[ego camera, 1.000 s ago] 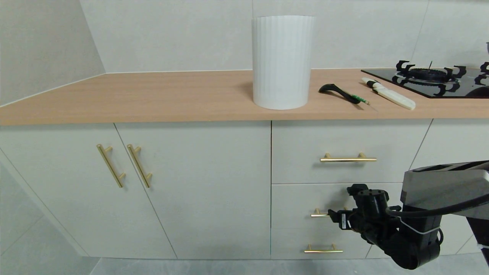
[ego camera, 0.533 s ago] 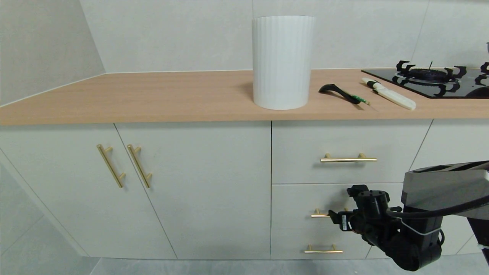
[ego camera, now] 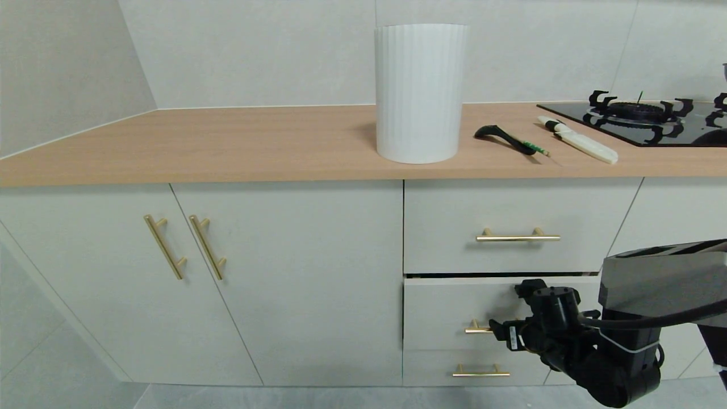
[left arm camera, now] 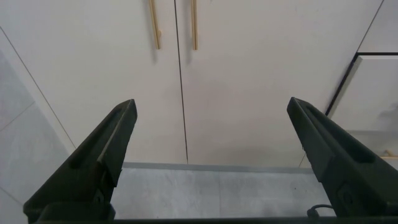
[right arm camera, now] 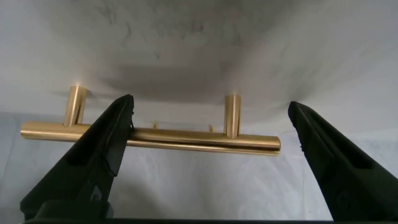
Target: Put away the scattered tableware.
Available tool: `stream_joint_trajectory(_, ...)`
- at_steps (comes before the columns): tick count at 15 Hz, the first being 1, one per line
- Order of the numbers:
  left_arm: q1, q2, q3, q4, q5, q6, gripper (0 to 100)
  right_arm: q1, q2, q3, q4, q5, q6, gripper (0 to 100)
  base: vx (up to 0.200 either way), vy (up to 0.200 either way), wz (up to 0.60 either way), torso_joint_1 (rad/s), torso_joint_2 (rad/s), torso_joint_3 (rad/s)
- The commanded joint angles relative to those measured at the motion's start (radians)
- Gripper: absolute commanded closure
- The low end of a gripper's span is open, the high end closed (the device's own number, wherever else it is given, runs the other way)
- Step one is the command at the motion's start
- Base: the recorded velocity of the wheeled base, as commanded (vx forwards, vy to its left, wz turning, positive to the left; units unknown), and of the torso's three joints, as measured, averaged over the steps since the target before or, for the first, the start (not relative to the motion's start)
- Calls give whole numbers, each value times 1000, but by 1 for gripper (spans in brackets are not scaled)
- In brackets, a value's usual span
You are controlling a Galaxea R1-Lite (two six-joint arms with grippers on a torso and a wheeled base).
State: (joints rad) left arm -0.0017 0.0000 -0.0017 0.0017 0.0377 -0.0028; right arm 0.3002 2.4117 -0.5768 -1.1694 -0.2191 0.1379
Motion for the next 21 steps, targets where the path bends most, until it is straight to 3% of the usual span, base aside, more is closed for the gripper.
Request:
stream_joint_trajectory(1, 0, 2, 0, 0, 1, 0, 0, 0, -25, 18, -3, 0, -3, 0, 0, 0, 0, 0, 0, 0)
stream_joint_trajectory(5, 0, 2, 0, 0, 1, 0, 0, 16, -178, 100, 17, 6, -4, 0, 0, 0, 0, 0, 0, 0)
stream_joint_trajectory(6, 0, 2, 0, 0, 1, 0, 0, 37, -330, 124, 162, 11, -9, 0, 0, 0, 0, 0, 0, 0)
stream_joint_trajectory(9, 0, 2, 0, 0, 1, 0, 0, 82, -525, 112, 352, 11, -9, 0, 0, 0, 0, 0, 0, 0)
stream_joint_trajectory(13, 0, 2, 2, 0, 1, 0, 0, 89, -635, 87, 352, 6, -3, 0, 0, 0, 0, 0, 0, 0)
stream_joint_trajectory(21, 0, 2, 0, 0, 1, 0, 0, 68, -479, -26, 332, 0, 9, 0, 0, 0, 0, 0, 0, 0)
